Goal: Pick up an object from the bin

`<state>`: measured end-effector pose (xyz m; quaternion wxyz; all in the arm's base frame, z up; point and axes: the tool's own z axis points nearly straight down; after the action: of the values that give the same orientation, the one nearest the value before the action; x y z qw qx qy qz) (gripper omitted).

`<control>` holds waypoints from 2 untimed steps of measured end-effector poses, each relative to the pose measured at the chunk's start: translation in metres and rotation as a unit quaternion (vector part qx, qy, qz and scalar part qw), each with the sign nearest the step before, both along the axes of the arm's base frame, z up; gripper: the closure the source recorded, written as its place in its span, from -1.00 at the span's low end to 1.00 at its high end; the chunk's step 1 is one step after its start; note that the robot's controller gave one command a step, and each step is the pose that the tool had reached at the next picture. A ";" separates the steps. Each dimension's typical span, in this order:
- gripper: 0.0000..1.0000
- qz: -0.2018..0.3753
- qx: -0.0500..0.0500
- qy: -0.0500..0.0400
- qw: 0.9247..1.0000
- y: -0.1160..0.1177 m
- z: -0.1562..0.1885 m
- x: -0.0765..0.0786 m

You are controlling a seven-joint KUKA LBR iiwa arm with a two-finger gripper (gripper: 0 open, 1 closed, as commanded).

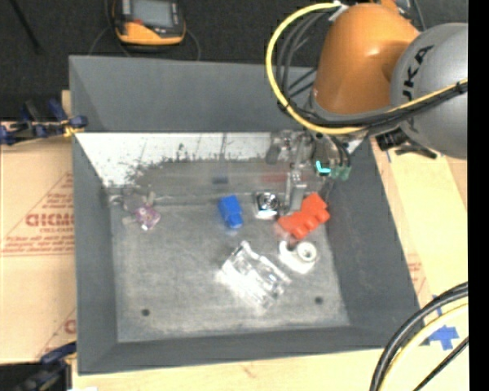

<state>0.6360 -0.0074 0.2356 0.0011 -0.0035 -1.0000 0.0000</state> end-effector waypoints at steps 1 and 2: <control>-1.00 0.093 -0.001 0.000 0.996 -0.095 -0.091 -0.008; -1.00 0.108 -0.001 -0.002 0.994 -0.102 -0.163 0.008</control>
Offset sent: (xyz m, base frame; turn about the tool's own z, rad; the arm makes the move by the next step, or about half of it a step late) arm -0.0066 -0.0896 -0.0880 -0.1940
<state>0.6437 -0.1094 0.0727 -0.0009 0.1049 -0.9945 0.0010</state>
